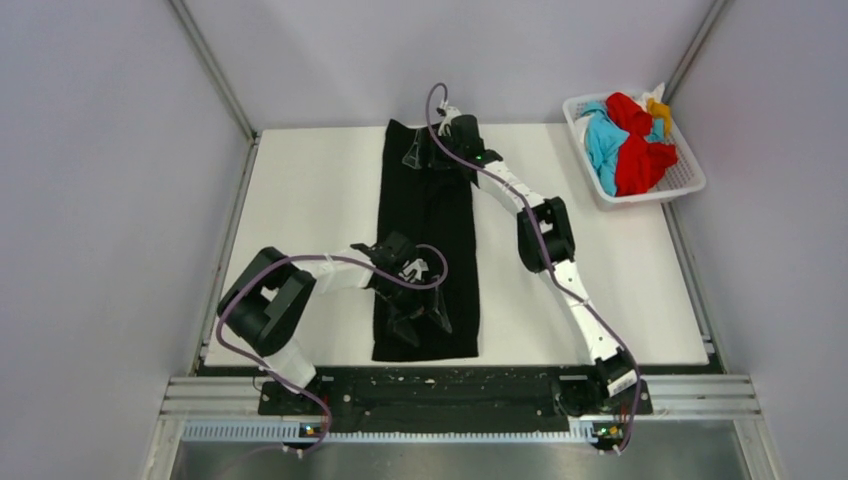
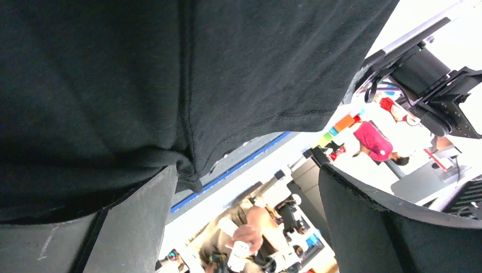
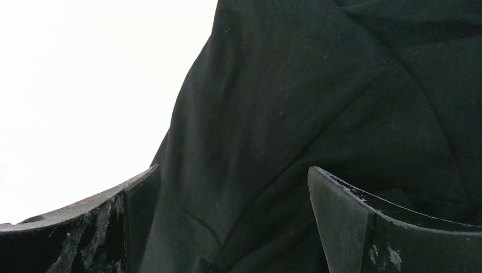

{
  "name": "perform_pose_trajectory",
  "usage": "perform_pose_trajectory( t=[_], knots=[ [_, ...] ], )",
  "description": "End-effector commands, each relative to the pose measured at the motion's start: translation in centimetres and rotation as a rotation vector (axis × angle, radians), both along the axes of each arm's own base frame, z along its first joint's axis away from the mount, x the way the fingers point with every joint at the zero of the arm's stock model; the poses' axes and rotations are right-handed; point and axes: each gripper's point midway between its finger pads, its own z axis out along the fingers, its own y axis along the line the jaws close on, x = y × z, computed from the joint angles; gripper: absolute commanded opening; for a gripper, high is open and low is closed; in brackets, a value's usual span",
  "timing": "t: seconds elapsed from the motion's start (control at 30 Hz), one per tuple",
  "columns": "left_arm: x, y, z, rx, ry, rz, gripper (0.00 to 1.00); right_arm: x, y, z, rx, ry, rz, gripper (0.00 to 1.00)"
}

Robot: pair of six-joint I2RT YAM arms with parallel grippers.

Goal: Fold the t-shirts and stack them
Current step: Rotate the tshirt 90 degrees, then grab the bottom of the folded rectangular tshirt with both arms

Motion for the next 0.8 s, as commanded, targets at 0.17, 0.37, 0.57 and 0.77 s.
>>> perform_pose_trajectory(
  t=[0.17,0.37,0.57,0.77],
  knots=[
    [3.3,-0.3,5.5,0.016,-0.259,-0.046,0.99,0.8,2.7,6.0,0.079,-0.146,-0.03,0.99],
    [5.2,2.6,5.3,0.199,-0.395,-0.017,0.99,-0.4,-0.1,15.3,0.04,-0.258,-0.114,0.99],
    [5.7,4.3,2.9,0.301,-0.418,0.013,0.99,-5.6,-1.6,17.9,-0.003,-0.212,-0.132,0.99],
    [2.1,7.3,2.3,0.324,-0.397,0.042,0.99,-14.9,-3.3,14.0,-0.117,-0.058,-0.135,0.99]
  ],
)
